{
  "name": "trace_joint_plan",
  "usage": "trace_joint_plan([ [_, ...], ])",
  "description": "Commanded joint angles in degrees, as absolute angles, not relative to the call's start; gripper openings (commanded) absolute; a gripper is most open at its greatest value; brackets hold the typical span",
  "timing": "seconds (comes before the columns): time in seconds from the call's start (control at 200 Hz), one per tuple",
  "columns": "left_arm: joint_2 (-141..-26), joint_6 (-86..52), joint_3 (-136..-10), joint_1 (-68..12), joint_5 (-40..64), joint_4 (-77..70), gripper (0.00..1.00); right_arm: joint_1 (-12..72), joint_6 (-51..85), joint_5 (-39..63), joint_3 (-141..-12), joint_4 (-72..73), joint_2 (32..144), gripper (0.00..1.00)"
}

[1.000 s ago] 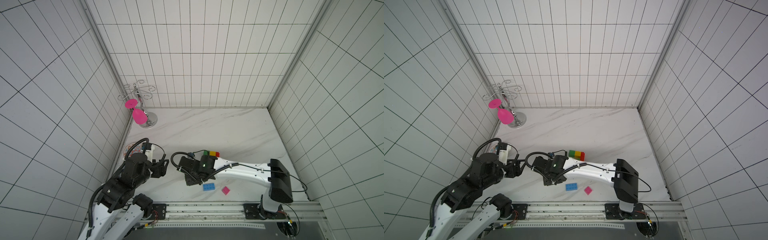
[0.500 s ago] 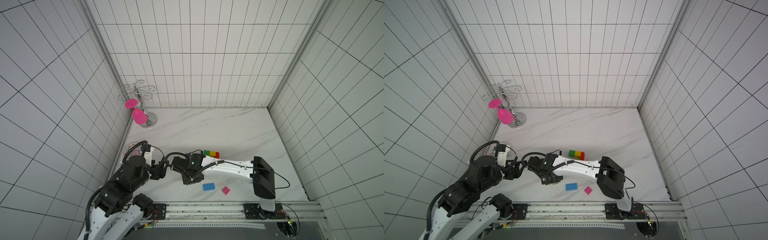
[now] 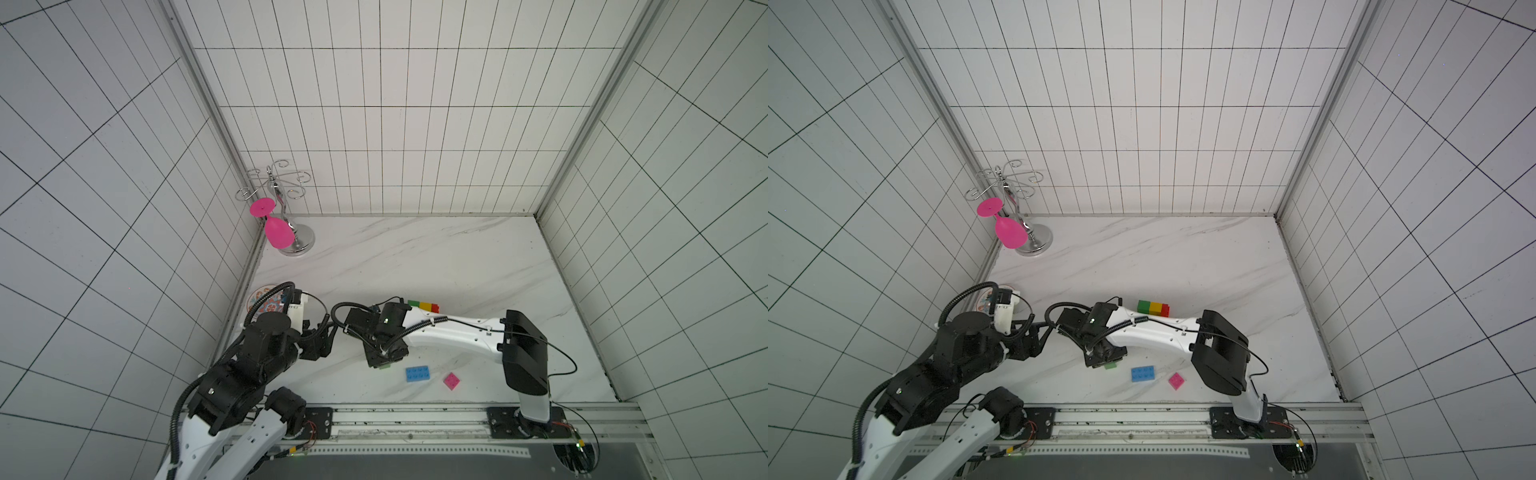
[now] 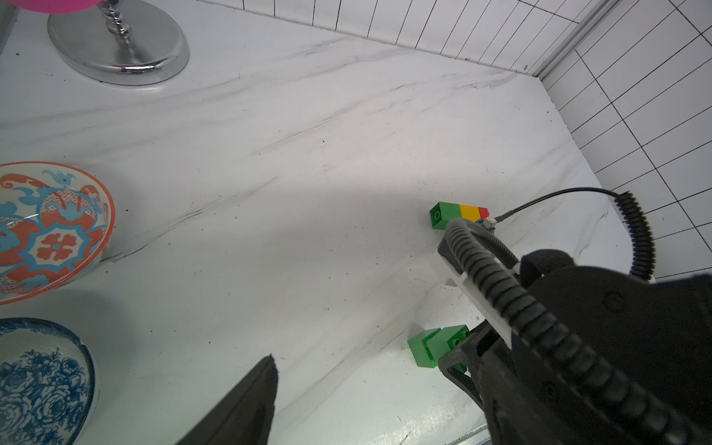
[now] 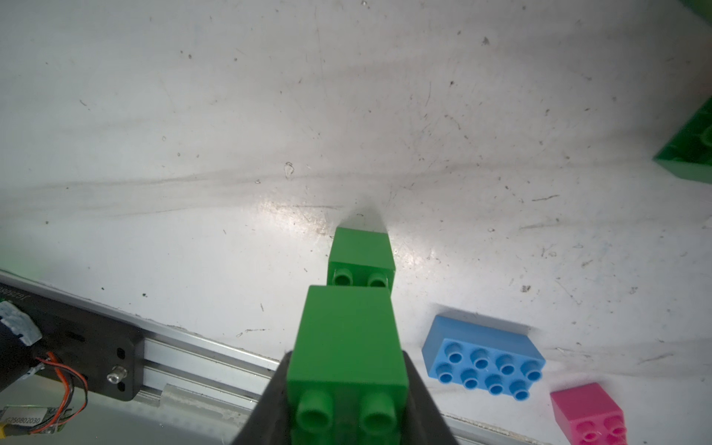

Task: Assemble the letter r with lego
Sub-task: Assemble the lego brick with the lego brick.

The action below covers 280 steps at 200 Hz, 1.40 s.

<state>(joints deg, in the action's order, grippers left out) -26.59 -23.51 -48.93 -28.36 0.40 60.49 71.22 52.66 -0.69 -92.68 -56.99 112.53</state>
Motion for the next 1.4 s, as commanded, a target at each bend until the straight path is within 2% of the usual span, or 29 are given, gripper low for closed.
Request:
trace_joint_plan([
  [0.0, -26.4, -23.3, -48.9, -28.5, -0.3, 60.2, 0.83, 70.8, 52.9, -0.1, -92.0, -57.0, 113.6, 0.0],
  [0.98, -27.2, -23.1, -48.8, -28.5, 0.0, 60.2, 0.83, 69.8, 54.8, -0.1, -91.3, -58.8, 116.8, 0.0],
  [1.394, -27.2, -23.1, -48.8, -28.5, 0.2, 60.1, 0.83, 70.0, 55.0, 1.3, -88.0, -57.5, 121.9, 0.0],
])
